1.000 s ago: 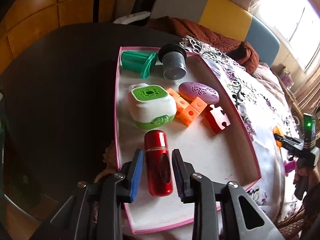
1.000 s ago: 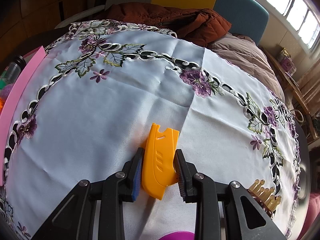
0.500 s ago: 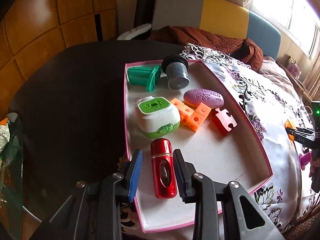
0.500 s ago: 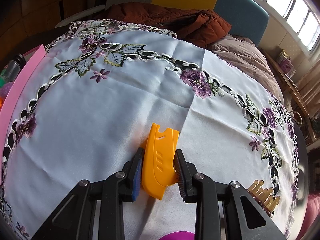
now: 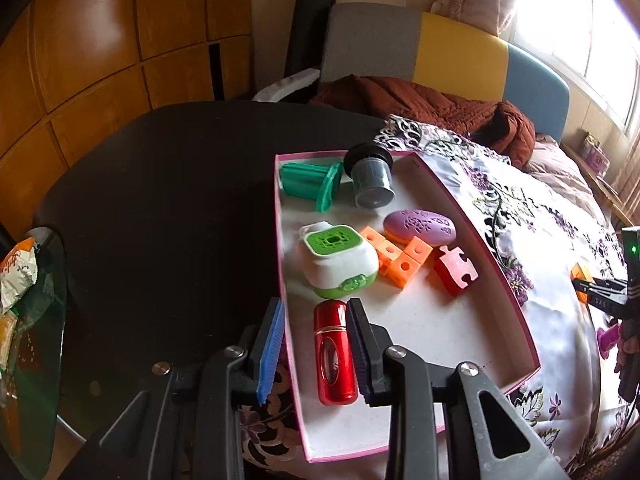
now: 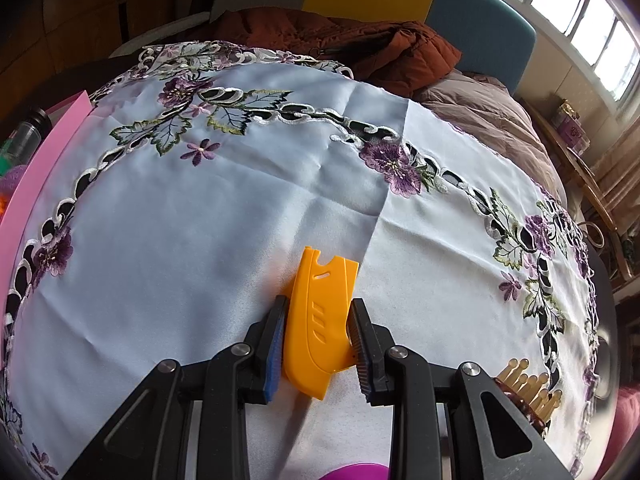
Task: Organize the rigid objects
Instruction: 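Lower the red cylinder into the tray and open the left tool, then carry the orange flat piece into the tray and open the right tool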
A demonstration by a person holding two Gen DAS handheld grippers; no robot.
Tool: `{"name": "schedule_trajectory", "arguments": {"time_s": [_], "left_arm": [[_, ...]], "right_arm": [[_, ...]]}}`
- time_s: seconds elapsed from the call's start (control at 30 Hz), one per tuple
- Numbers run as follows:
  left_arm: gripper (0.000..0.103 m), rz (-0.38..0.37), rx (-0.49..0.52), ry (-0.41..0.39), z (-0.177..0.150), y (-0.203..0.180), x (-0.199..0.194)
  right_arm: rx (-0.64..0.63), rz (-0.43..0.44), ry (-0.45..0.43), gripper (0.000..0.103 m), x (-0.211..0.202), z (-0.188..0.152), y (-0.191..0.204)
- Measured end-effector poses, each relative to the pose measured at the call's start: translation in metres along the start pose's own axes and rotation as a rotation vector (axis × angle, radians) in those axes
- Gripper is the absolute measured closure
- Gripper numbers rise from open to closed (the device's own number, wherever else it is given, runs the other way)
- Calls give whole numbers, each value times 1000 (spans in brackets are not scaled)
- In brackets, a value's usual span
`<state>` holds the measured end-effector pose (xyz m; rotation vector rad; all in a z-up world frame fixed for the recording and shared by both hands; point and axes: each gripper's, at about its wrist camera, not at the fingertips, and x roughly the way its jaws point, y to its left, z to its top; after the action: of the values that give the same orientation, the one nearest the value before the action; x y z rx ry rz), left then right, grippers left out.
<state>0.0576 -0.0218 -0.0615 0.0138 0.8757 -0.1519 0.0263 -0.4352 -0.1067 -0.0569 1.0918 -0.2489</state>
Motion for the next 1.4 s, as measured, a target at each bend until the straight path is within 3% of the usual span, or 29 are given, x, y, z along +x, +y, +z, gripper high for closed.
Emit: {"name": "schedule_trajectory", "arguments": {"time_s": [0.27,0.43,0.57,0.9,1.17,1.27,1.4], "left_arm": [[72,12,-46,-26,2,16,-9],[72,21,-70,-31,1,27,-12],[72,29,-89,-34,-1,34,-14],[72,30,-118,-49,-6,46,-20],[72,43,-151,-40,-10,61,-18],[72,46,-163,-34,-11,66,-16],[72,42,-165,-19,-14,68,-12]], "right_arm": [[67,-15,23,73,-6,6,-1],[156,31,-51,73,-35,12,0],[156,120,-115,73,-65,21,17],[-68,361,-220,73,-129,39,130],[-246,529,-100,73,-124,31,229],[-298,552,-36,73,-110,29,261],[-323,497,11,73,-81,34,298]]}}
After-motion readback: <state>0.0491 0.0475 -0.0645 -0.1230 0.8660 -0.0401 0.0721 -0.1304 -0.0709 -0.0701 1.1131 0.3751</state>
